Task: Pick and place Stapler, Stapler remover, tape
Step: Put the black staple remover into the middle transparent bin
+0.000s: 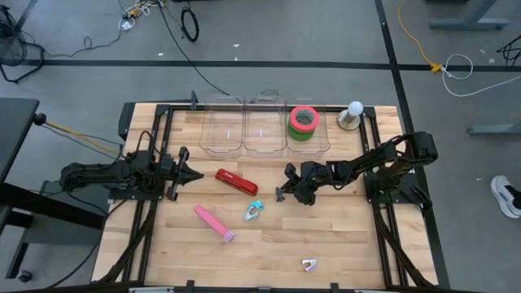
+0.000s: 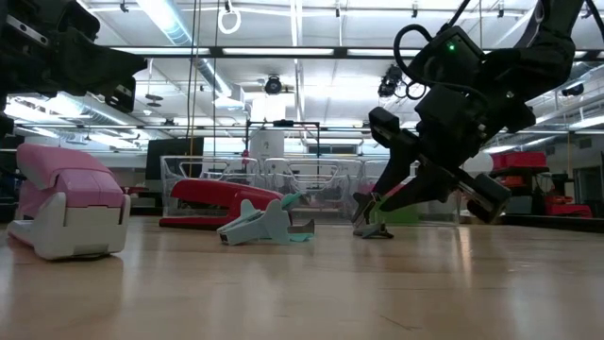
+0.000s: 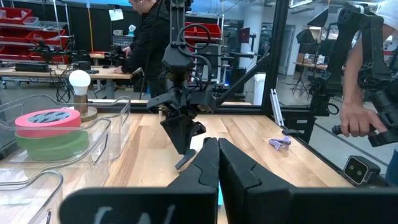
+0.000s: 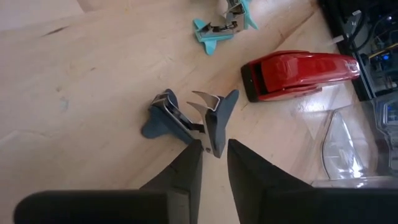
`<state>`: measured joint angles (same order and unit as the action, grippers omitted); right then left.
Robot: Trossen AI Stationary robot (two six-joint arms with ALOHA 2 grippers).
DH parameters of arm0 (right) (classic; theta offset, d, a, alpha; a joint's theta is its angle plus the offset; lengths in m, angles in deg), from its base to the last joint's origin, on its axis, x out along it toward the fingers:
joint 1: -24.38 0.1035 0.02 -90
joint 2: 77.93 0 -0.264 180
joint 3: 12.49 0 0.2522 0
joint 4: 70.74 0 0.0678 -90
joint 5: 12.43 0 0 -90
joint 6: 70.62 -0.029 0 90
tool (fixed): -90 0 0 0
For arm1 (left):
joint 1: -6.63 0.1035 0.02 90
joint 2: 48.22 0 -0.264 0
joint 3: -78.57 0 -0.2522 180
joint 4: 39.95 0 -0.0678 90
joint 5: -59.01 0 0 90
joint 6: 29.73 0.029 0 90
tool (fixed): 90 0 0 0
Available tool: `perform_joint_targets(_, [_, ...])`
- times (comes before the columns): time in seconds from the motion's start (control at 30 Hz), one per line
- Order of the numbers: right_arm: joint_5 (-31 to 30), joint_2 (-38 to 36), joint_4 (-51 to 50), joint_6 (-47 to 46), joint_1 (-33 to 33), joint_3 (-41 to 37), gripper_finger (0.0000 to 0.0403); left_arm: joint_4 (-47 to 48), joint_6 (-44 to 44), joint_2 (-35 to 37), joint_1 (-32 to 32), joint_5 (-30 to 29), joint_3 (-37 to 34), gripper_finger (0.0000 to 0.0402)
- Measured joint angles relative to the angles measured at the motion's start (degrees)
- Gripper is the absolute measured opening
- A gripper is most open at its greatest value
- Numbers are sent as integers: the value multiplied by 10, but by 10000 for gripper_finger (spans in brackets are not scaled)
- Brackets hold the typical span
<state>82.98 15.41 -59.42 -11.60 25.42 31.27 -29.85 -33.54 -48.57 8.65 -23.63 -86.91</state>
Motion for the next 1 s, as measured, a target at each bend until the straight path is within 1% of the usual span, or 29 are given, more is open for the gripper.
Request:
perform_joint_targets(0.47, [0, -7, 5, -1, 18, 0, 77, 0, 0, 0, 0, 0, 0, 3])
perform_joint_targets(0.7, [-1, -7, 3, -25, 18, 0, 77, 0, 0, 0, 0, 0, 0, 3])
perform_joint_targets(0.87, [-19, -7, 3, -26, 18, 0, 77, 0, 0, 0, 0, 0, 0, 3])
perform_joint_targets(1.0, [-19, -7, 3, -26, 18, 0, 77, 0, 0, 0, 0, 0, 0, 3])
